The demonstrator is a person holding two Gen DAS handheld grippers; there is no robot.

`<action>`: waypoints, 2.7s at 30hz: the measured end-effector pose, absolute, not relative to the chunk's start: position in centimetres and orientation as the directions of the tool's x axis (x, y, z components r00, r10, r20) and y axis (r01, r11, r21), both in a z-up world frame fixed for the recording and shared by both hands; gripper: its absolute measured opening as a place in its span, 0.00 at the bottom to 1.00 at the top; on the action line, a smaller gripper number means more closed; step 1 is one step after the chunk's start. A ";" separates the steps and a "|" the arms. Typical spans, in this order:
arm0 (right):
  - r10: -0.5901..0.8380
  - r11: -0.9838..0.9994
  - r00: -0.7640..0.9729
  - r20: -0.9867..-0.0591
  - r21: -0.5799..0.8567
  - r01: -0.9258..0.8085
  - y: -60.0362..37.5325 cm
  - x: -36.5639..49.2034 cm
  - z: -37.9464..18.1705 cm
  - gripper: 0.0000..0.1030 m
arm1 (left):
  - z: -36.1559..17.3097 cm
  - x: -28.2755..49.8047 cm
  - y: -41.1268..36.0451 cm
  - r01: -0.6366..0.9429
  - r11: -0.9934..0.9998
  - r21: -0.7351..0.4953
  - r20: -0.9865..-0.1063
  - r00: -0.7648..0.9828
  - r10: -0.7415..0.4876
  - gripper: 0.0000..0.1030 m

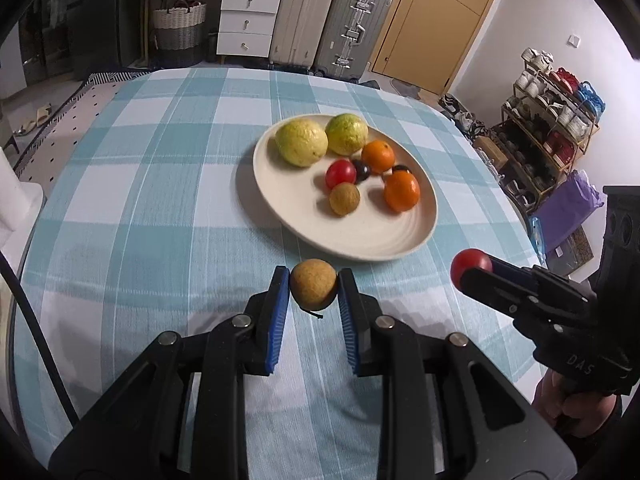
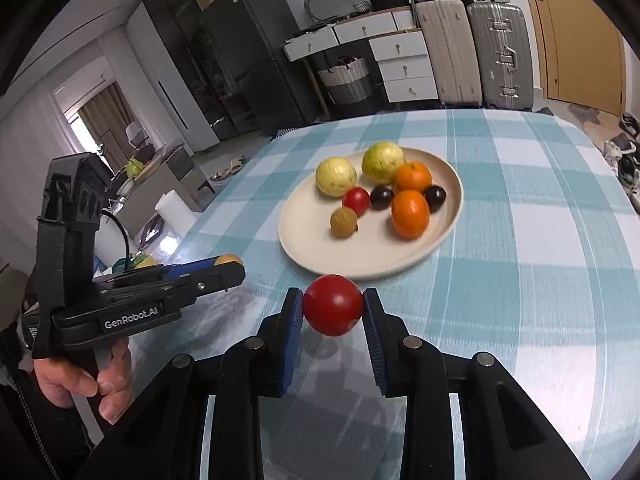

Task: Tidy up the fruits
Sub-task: 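Carry tomato and brown fruit to the plate and open both grippers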

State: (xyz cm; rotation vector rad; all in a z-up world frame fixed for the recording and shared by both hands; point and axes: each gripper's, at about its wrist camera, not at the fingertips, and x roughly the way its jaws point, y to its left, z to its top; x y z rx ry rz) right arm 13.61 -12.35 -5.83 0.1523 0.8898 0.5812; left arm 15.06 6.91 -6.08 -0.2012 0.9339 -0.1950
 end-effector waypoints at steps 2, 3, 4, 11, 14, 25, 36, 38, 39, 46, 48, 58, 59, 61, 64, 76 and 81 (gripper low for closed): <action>0.542 0.834 0.488 -0.684 0.364 -0.415 -12.3 14.2 -5.7 0.30 | -6.0 15.9 7.0 0.077 0.963 -0.258 -0.774 0.581 -0.254 0.21; 0.543 0.833 0.490 -0.682 0.364 -0.416 -12.2 14.5 -5.6 0.30 | -6.0 16.2 7.0 0.077 0.963 -0.257 -0.773 0.581 -0.253 0.21; 0.541 0.835 0.495 -0.680 0.361 -0.415 -12.1 15.0 -5.4 0.30 | -6.0 16.7 7.0 0.078 0.963 -0.259 -0.773 0.581 -0.255 0.21; 0.548 0.832 0.499 -0.672 0.373 -0.411 -11.6 18.3 -4.7 0.30 | -6.3 20.1 7.0 0.080 0.959 -0.272 -0.772 0.577 -0.267 0.21; 0.545 0.833 0.506 -0.668 0.363 -0.417 -11.0 19.7 -4.4 0.30 | -6.4 21.6 7.0 0.081 0.957 -0.280 -0.772 0.574 -0.274 0.21; 0.526 0.840 0.492 -0.693 0.333 -0.428 -8.9 23.1 -5.1 0.30 | -7.7 25.8 6.7 0.086 0.951 -0.297 -0.779 0.554 -0.293 0.21; 0.496 0.858 0.479 -0.725 0.321 -0.402 -8.7 24.3 -7.4 0.30 | -9.0 27.6 6.4 0.094 0.946 -0.311 -0.786 0.534 -0.312 0.21; 0.494 0.861 0.483 -0.723 0.328 -0.389 -8.9 24.7 -7.5 0.30 | -9.2 27.8 6.4 0.097 0.940 -0.326 -0.782 0.531 -0.326 0.21; 0.497 0.861 0.487 -0.718 0.335 -0.383 -9.1 24.9 -7.5 0.30 | -9.3 27.9 6.4 0.097 0.939 -0.331 -0.781 0.531 -0.330 0.21; 0.486 0.865 0.493 -0.722 0.314 -0.392 -8.9 25.3 -7.9 0.31 | -9.5 28.3 6.0 0.108 0.937 -0.332 -0.777 0.531 -0.337 0.21; 0.488 0.864 0.491 -0.722 0.320 -0.389 -9.0 25.4 -8.0 0.39 | -9.6 28.3 5.9 0.111 0.934 -0.340 -0.777 0.526 -0.345 0.21; 0.516 0.853 0.547 -0.659 0.334 -0.402 -9.8 24.4 -6.0 0.59 | -7.9 27.4 6.1 0.122 0.942 -0.313 -0.767 0.552 -0.327 0.28; 0.517 0.853 0.555 -0.652 0.338 -0.397 -10.1 24.1 -5.7 0.61 | -7.6 27.1 6.3 0.117 0.944 -0.308 -0.767 0.557 -0.320 0.29; 0.515 0.855 0.569 -0.641 0.340 -0.390 -10.5 23.7 -5.3 0.61 | -7.0 26.5 6.6 0.102 0.949 -0.297 -0.765 0.569 -0.300 0.33; 0.511 0.859 0.583 -0.632 0.344 -0.380 -11.1 23.1 -4.6 0.62 | -6.3 25.4 7.1 0.069 0.960 -0.271 -0.769 0.585 -0.259 0.37; 0.501 0.866 0.650 -0.572 0.321 -0.384 -12.8 18.5 -1.8 0.84 | -4.2 19.1 8.0 0.013 0.977 -0.211 -0.737 0.655 -0.168 0.55; 0.511 0.859 0.675 -0.532 0.296 -0.417 -12.9 15.9 -1.0 0.87 | -2.9 16.4 7.9 -0.029 0.986 -0.163 -0.692 0.716 -0.093 0.77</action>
